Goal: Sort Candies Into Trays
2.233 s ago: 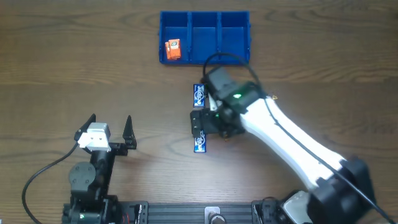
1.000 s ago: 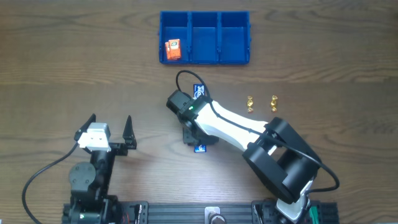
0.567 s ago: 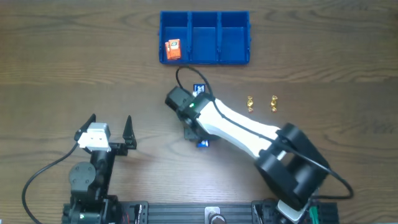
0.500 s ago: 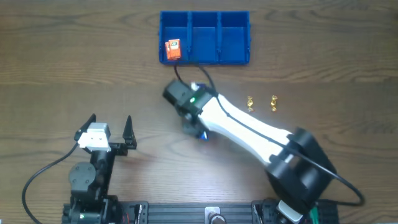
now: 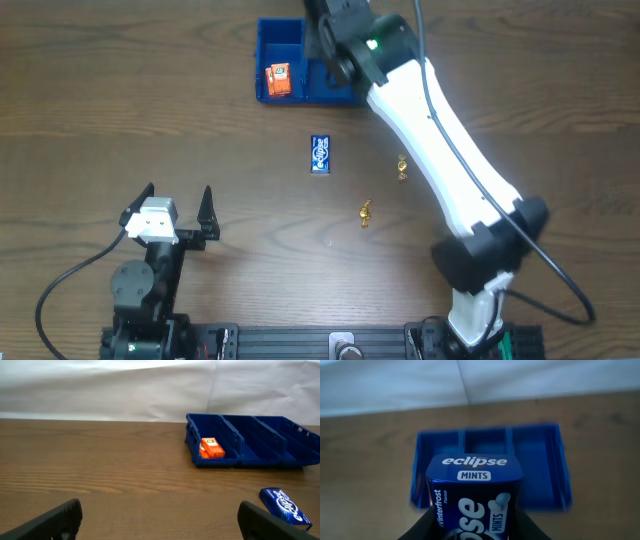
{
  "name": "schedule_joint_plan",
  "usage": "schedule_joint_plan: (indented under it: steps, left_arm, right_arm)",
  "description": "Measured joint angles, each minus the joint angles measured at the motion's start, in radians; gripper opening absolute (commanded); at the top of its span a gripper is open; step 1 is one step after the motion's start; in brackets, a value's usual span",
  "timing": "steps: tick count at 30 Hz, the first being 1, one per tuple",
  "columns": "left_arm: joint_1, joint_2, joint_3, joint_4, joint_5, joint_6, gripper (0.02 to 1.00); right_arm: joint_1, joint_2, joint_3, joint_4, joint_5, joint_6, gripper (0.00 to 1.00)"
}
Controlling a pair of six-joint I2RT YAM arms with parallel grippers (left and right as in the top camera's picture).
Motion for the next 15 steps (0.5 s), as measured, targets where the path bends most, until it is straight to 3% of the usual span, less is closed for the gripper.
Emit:
schedule_joint_plan:
  steps: [6, 15]
  left_arm:
    - [0.0, 0.0, 0.0, 0.0, 0.0, 0.0, 0.998]
    - [0.0, 0.0, 0.0, 0.0, 0.0, 0.0, 0.998]
  right_arm:
    - [-0.032, 0.182, -0.001, 0.081, -0.01, -0.051, 0.117]
    - [-0.053, 0.225, -0.001, 0.115, -0.013, -0.062, 0.13]
